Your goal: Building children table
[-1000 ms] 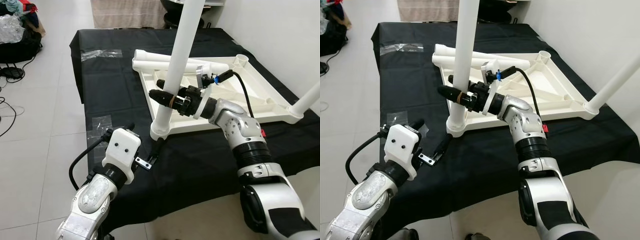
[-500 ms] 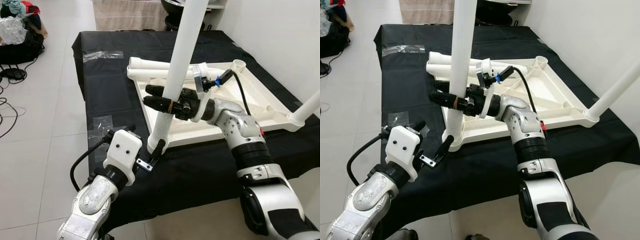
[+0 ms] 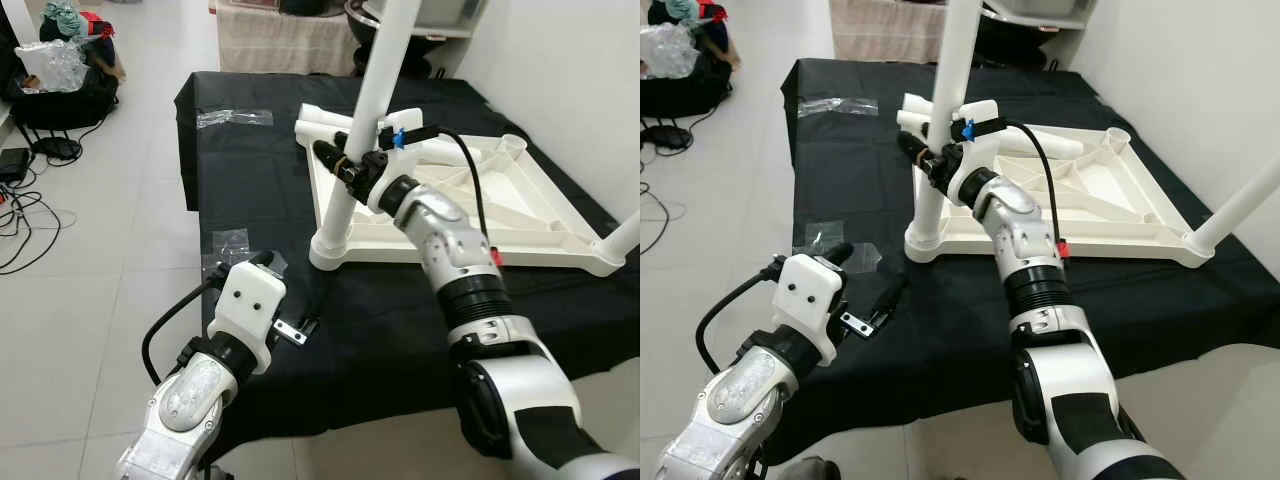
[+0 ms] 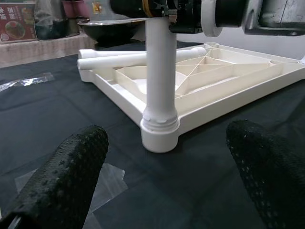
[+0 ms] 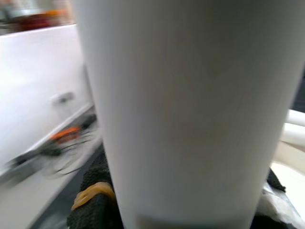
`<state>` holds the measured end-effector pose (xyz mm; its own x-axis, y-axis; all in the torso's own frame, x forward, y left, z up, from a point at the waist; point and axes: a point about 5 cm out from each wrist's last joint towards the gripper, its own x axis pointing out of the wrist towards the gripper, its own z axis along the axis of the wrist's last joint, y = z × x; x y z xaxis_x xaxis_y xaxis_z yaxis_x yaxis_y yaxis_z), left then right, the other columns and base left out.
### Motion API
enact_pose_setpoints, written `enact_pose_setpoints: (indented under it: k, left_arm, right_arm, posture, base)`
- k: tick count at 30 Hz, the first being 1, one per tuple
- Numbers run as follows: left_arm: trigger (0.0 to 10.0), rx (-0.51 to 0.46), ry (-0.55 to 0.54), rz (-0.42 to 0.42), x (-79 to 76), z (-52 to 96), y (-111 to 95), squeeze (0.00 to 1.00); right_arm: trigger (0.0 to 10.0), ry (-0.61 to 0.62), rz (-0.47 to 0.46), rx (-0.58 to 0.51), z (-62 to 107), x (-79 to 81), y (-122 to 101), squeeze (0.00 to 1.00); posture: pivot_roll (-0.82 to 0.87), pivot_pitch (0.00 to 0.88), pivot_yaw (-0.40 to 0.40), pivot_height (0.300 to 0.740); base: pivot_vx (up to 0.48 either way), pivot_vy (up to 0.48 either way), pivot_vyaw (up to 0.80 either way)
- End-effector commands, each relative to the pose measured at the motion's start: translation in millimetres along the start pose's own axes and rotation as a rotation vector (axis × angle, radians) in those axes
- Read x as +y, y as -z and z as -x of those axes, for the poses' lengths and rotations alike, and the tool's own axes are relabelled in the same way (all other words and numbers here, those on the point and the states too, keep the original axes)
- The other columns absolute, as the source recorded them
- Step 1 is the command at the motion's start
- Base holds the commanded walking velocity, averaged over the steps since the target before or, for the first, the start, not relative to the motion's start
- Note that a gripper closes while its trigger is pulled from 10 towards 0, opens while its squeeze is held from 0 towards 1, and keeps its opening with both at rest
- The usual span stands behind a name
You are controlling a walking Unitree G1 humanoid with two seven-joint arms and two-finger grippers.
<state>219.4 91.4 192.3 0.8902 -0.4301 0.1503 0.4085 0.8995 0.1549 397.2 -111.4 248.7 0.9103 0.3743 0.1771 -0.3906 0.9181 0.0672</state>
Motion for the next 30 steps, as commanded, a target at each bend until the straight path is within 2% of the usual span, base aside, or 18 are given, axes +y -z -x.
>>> enact_pose_setpoints:
  k: [1, 2, 3, 4, 7, 10, 11, 13, 14, 17, 18, 21, 22, 25, 27, 28, 29, 30]
  left_arm:
    - [10.0, 0.011, 0.006, 0.010, -2.4, 0.3, 3.0, 0.00]
    - [10.0, 0.011, 0.006, 0.010, -2.4, 0.3, 3.0, 0.00]
    - [10.0, 0.011, 0.007, 0.012, -3.0, 0.3, 2.9, 0.00]
    - [10.0, 0.011, 0.007, 0.012, -3.0, 0.3, 2.9, 0.00]
    - [10.0, 0.010, 0.008, 0.014, -3.8, 0.1, 2.5, 0.00]
    - [10.0, 0.009, 0.008, 0.014, -3.9, 0.0, 2.4, 0.00]
    - [10.0, 0.009, 0.008, 0.014, -4.0, 0.0, 2.3, 0.00]
    - [10.0, 0.008, 0.007, 0.015, -4.0, 0.0, 2.2, 0.00]
    - [10.0, 0.009, 0.007, 0.016, -3.9, 0.2, 2.2, 0.00]
    - [10.0, 0.009, 0.008, 0.016, -3.8, 0.2, 2.3, 0.00]
    - [10.0, 0.009, 0.007, 0.015, -3.8, 0.1, 2.3, 0.00]
    - [10.0, 0.008, 0.007, 0.015, -3.7, 0.0, 2.2, 0.00]
    - [10.0, 0.008, 0.007, 0.015, -3.7, -0.1, 2.2, 0.00]
    - [10.0, 0.008, 0.006, 0.014, -3.4, -0.3, 2.2, 0.00]
    - [10.0, 0.008, 0.006, 0.014, -3.4, -0.3, 2.2, 0.00]
    - [10.0, 0.008, 0.006, 0.013, -3.0, -0.3, 2.3, 0.00]
    - [10.0, 0.008, 0.007, 0.013, -2.8, -0.3, 2.3, 0.00]
    - [10.0, 0.008, 0.007, 0.013, -2.8, -0.3, 2.3, 0.00]
  right_arm:
    - [0.0, 0.272, 0.015, 0.027, 14.9, -29.8, 10.7, 0.00]
    - [0.0, 0.272, 0.015, 0.027, 14.9, -29.8, 10.7, 0.00]
    - [0.0, 0.432, 0.002, 0.046, 21.8, -35.4, 12.3, 0.00]
    - [0.0, 0.432, 0.002, 0.046, 21.8, -35.4, 12.3, 0.00]
    - [0.0, 0.656, -0.026, 0.074, 33.7, -37.3, 15.5, 0.00]
    - [0.0, 0.706, -0.034, 0.088, 35.8, -34.6, 17.7, 0.00]
    - [9.3, 0.715, -0.044, 0.086, 33.1, -29.7, 18.7, 0.00]
    - [9.3, 0.716, -0.050, 0.083, 30.8, -26.5, 19.2, 0.00]
    - [10.0, 0.642, -0.069, 0.057, 21.3, -17.0, 17.0, 0.00]
    - [10.0, 0.555, -0.074, 0.013, 15.0, -9.3, 11.4, 0.00]
    - [10.0, 0.528, -0.052, -0.010, 13.5, -7.7, 7.2, 1.00]
    - [10.0, 0.494, -0.032, -0.031, 11.4, -5.7, 0.6, 1.00]
    - [10.0, 0.447, -0.014, -0.056, 7.9, -7.1, -8.2, 0.00]
    - [10.0, 0.325, -0.016, -0.063, 1.1, -10.2, -19.9, 0.00]
    - [10.0, 0.325, -0.016, -0.063, 1.1, -10.2, -19.9, 0.00]
    - [10.0, 0.131, -0.064, 0.007, -4.0, -10.7, -18.5, 0.00]
    - [10.0, 0.035, -0.093, 0.052, -4.9, -9.6, -15.3, 0.00]
    - [10.0, 0.035, -0.093, 0.052, -4.9, -9.6, -15.3, 0.00]
  posture:
    - [0.10, 0.120, -0.127, 0.740]
    - [0.10, 0.120, -0.127, 0.740]
    - [0.10, 0.120, -0.127, 0.740]
    - [0.10, 0.120, -0.127, 0.740]
    - [0.10, 0.121, -0.126, 0.740]
    - [0.10, 0.121, -0.126, 0.740]
    - [0.10, 0.122, -0.125, 0.740]
    - [0.10, 0.122, -0.125, 0.740]
    - [0.10, 0.125, -0.125, 0.740]
    - [0.09, 0.126, -0.123, 0.740]
    - [0.09, 0.126, -0.123, 0.740]
    - [0.09, 0.126, -0.123, 0.740]
    - [0.10, 0.127, -0.123, 0.740]
    - [0.10, 0.127, -0.123, 0.740]
    - [0.10, 0.127, -0.123, 0.740]
    - [0.09, 0.129, -0.119, 0.740]
    - [0.09, 0.129, -0.119, 0.740]
    - [0.09, 0.129, -0.119, 0.740]
  base:
    - [0.000, 0.000, 0.00]
    - [0.000, 0.000, 0.00]
    - [0.000, 0.000, 0.00]
    - [0.000, 0.000, 0.00]
    - [0.000, 0.000, 0.00]
    - [0.000, 0.000, 0.00]
    - [0.000, 0.000, 0.00]
    - [0.000, 0.000, 0.00]
    - [0.000, 0.000, 0.00]
    - [0.000, 0.000, 0.00]
    - [0.000, 0.000, 0.00]
    - [0.000, 0.000, 0.00]
    - [0.000, 0.000, 0.00]
    - [0.000, 0.000, 0.00]
    - [0.000, 0.000, 0.00]
    - [0.000, 0.000, 0.00]
    - [0.000, 0.000, 0.00]
    - [0.000, 0.000, 0.00]
